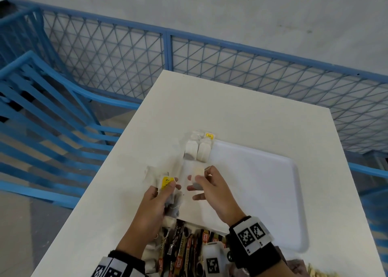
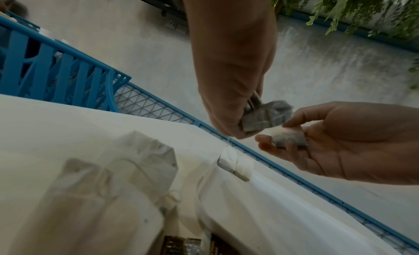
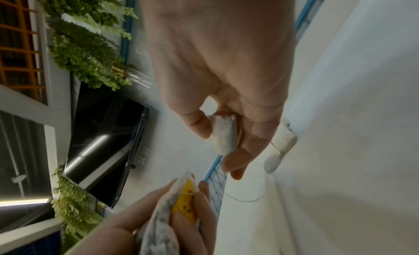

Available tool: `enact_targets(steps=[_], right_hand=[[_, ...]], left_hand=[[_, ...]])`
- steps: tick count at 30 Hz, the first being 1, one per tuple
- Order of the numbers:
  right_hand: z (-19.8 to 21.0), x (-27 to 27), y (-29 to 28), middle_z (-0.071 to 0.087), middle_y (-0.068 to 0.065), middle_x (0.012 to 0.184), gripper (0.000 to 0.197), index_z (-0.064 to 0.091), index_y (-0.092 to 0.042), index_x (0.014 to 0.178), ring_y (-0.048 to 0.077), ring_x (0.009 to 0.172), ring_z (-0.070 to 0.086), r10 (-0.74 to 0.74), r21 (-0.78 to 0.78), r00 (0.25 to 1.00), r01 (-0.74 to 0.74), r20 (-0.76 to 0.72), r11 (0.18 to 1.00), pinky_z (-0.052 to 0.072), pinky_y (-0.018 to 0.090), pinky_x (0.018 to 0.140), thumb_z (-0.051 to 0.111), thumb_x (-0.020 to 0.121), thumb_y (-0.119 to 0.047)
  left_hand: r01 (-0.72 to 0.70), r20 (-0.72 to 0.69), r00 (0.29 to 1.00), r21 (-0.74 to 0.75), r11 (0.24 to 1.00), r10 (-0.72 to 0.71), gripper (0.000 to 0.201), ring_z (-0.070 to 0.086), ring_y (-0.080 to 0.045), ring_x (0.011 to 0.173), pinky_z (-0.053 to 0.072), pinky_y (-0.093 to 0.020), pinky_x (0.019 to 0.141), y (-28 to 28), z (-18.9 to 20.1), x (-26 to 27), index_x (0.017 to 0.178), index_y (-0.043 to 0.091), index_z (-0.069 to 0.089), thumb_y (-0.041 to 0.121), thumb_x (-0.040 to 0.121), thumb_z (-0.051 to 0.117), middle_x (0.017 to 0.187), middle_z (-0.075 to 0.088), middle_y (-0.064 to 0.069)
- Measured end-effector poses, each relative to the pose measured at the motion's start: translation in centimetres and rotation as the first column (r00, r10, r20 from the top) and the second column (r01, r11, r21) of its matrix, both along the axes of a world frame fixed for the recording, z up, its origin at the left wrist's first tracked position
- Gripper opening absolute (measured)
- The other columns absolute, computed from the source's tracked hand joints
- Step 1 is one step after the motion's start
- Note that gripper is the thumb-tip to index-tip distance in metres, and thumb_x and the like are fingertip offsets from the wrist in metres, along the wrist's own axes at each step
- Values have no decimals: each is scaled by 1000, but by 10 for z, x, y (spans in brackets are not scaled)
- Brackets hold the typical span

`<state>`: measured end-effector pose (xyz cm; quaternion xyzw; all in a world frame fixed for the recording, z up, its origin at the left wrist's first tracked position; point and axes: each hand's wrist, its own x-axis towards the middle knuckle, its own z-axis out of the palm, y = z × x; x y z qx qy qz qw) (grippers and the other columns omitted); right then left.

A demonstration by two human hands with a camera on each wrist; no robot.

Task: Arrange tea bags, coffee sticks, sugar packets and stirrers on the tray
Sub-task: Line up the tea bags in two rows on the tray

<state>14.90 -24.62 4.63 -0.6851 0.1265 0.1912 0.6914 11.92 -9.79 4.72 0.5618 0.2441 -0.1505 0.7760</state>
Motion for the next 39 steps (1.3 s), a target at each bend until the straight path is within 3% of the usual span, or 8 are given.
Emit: enact_targets(steps=[5,8,11,17,21,25,34,39], right_hand=[[1,-8,2,57,-6,73,18,50,-15,75,6,72,59,237,-78,971,-235,27,969,52,25,68,59,90,-20],[2,-9,0,62,-6,80,19,66,-17,86,9,80,59,291,99,957,-288,-17,953,50,22,73,51,95,-25],[0,-6,-3,66,1,92,24,66,-12,101,10,85,61,303,208,952,-289,-37,935,51,20,76,43,98,-13],[-13,3,1,64,4,88,16,66,-12,90,15,81,63,272,207,960,-252,-70,945,53,23,73,57,88,0],[-19,15,5,61,6,82,13,58,-9,86,16,73,63,176,209,980,-153,-96,966,57,28,70,55,88,4],[-35,37,1,55,10,83,14,53,-5,92,20,72,60,-40,136,992,57,-123,989,59,28,65,55,86,8],[-66,62,6,59,6,80,25,49,-18,84,18,74,59,-199,-195,977,211,81,958,57,31,70,62,81,3],[-74,73,12,57,-1,74,25,49,-17,85,22,77,59,-220,-277,962,258,162,926,56,40,80,63,81,3]], left_hand=[[30,35,999,-25,999,-29,19,48,-22,45,44,-30,43,-3,2,0,98,6,64,20,89,55,72,52,-17],[-11,33,999,-28,1000,12,21,45,-19,38,42,-27,38,0,1,0,80,-2,52,18,85,58,54,47,-12],[-62,5,998,-46,997,63,21,44,-17,33,40,-23,35,5,-1,1,72,1,46,7,92,51,44,49,-8],[-40,1,999,-33,999,40,20,40,-19,34,42,-25,40,12,-8,3,91,-3,52,18,92,53,45,48,-10],[-59,-19,998,-27,998,58,28,50,-24,53,44,-30,52,15,-13,3,108,-3,57,20,92,54,74,57,-21],[-113,-62,992,-32,993,111,16,57,-16,50,46,-28,46,18,-16,5,102,9,63,18,92,53,83,65,-6],[-73,-61,996,-17,997,72,15,44,-24,52,41,-28,47,16,-16,9,96,8,63,17,94,51,71,65,-5],[-72,-66,995,0,997,72,15,50,-24,64,44,-32,55,19,-17,9,99,12,63,18,94,51,91,66,-7]])
